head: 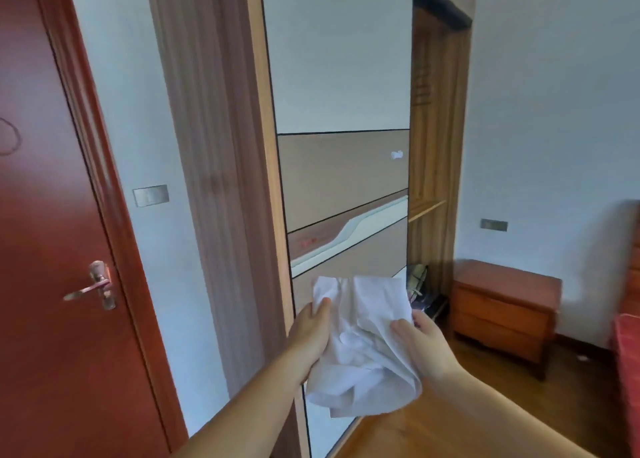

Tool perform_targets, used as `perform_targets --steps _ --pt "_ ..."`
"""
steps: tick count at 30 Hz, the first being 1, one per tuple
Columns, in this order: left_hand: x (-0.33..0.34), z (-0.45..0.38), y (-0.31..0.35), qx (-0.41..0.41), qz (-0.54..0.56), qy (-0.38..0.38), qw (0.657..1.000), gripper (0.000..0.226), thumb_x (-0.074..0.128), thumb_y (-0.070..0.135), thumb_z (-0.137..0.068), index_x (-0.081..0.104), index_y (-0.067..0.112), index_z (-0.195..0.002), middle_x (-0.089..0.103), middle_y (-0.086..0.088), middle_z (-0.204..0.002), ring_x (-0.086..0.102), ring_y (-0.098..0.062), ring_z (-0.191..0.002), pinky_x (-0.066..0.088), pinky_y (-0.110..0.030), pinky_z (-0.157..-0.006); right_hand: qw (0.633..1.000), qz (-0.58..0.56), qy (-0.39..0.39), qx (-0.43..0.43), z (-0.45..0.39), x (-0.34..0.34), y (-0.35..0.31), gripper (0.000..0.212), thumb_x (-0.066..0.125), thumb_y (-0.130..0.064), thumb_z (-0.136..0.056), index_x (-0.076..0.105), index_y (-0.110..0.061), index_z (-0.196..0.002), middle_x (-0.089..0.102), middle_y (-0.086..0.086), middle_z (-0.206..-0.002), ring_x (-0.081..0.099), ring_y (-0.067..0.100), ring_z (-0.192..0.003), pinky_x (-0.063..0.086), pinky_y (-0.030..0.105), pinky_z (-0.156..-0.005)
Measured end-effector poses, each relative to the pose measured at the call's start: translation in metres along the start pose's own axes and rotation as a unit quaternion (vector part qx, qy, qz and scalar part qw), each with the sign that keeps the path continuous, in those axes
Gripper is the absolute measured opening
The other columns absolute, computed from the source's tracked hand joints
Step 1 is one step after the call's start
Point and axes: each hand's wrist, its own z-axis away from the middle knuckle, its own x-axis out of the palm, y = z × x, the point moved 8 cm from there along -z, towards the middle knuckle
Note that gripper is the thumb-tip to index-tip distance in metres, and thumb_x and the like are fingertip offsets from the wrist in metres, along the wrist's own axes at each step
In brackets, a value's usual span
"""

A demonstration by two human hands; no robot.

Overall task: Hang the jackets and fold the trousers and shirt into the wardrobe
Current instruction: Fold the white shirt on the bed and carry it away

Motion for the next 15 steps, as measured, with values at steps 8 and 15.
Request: perform_targets --steps 8,15 --pt "0.164 -0.117 0.035 0.025 0.020 -0.156 0.987 0.045 0.038 0.049 -0.098 0.057 0.023 -0.129 0.064 -0.003 -0.122 0.062 -0.024 -0.108 0.050 -0.044 -0.098 0.991 0.019 0.131 0.014 -0.104 -0.117 0.028 0.017 0.053 -0.019 -0.089 0.059 -0.004 -0.094 0.059 0.013 -0.083 0.056 0.022 -0.074 0.046 0.031 -0.065" --pt "0.305 -0.246 0.080 0.030 0.010 -0.190 0.981 0.043 0.036 0.049 -0.099 0.054 0.025 -0.131 0.063 -0.003 -0.123 0.061 -0.022 -0.108 0.049 -0.042 -0.099 0.984 -0.012 0.180 0.011 -0.250 -0.216 0.044 0.012 0.053 -0.018 -0.089 0.056 -0.018 -0.078 0.058 -0.002 -0.069 0.055 0.015 -0.064 0.042 0.025 -0.056"
